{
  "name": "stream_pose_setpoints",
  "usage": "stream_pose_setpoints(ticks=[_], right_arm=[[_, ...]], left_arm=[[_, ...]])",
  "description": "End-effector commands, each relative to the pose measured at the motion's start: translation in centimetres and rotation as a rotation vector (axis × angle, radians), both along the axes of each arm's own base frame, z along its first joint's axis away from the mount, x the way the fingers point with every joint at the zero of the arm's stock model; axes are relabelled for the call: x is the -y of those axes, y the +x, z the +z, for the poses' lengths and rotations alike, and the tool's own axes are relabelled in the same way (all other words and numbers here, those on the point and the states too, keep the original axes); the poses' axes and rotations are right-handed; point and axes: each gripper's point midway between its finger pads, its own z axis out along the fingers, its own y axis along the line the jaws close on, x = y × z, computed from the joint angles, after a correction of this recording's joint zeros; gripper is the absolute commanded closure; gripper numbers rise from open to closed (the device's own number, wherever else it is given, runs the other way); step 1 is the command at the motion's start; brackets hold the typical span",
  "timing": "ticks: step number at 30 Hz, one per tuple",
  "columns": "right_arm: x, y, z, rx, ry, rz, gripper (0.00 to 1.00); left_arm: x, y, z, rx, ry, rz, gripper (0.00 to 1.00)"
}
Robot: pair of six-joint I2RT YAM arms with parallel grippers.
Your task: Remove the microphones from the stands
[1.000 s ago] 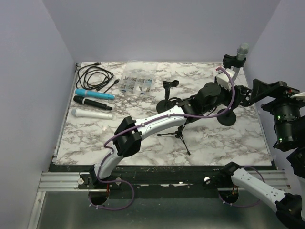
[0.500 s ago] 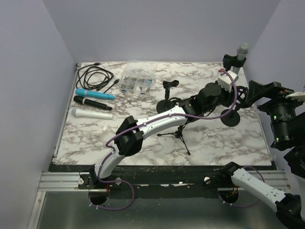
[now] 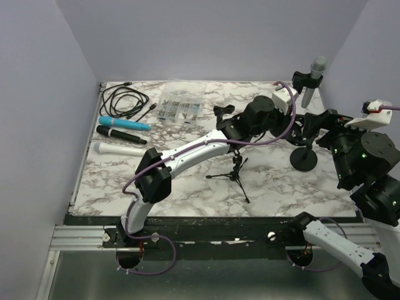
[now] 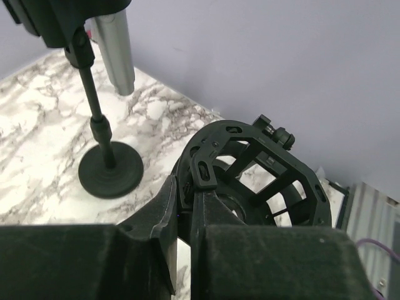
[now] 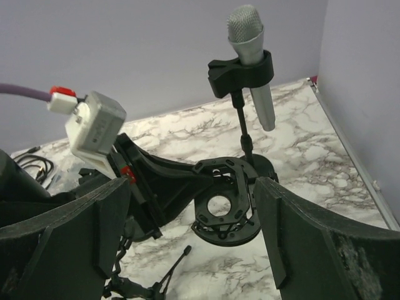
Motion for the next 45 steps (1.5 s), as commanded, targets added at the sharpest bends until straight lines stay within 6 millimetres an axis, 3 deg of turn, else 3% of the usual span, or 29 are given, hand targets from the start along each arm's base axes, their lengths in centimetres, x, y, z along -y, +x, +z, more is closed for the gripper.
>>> stream_pose_setpoints(ticks=[1,5,10,13,15,17,20,28,32,38,42,45], right_arm=[[-1.5,1.7,-1.9,-0.047,0.031,0.009,0.13],[-1.5,3.3,-4.4,-0.111,0.030,-0.076,0.14],[-2.3,6.6,-9.2,-0.231,-0.034,-0.170,0.15],[-3.1,8.3,-9.0,-0.235,-0.004,-0.159,0.16],[-2.6,10.0,-8.9,-0.233,0.019,-0.161,0.16],[-1.1,12.2,-10.1,-0.288,0.071,-0.145,0.16],[0.7,14.0,-11.1,-0.328,0.189,-0.104,0.17],[2.4,13.3,-10.4,-0.339,0.410,-0.013,0.13],[3.2,11.4,-10.5,-0.346,0.448,-0.048,0.13],[-0.3,8.7,-12.1,-0.370,0.560,0.120,0.20],[-0.4,6.9,-13.0,-0.384,0.542,0.113,0.20],[-0.3,5.9,-15.0,-0.432,0.534,0.091,0.34]], left_arm=[[-3.3,-0.9,2.4,-0.068,0.007,-0.054,1.00],[-5.0,-0.7,3.5,-0.106,-0.015,-0.054,1.00],[-6.6,-0.9,4.4,-0.154,-0.046,-0.075,1.00],[-7.4,-0.7,4.1,-0.150,-0.032,-0.073,1.00],[-7.8,-0.6,4.0,-0.144,-0.022,-0.065,1.00],[-8.2,-0.5,3.7,-0.157,-0.023,-0.067,1.00],[-8.6,-0.1,3.5,-0.168,-0.016,-0.060,1.00],[-8.9,0.2,3.4,-0.182,-0.010,-0.076,1.00],[-8.8,0.2,3.9,-0.187,-0.013,-0.088,1.00],[-8.2,-0.3,4.2,-0.210,-0.016,-0.133,1.00],[-7.5,-0.6,3.8,-0.254,-0.028,-0.161,1.00],[-7.1,-0.8,3.6,-0.279,-0.035,-0.175,1.00]])
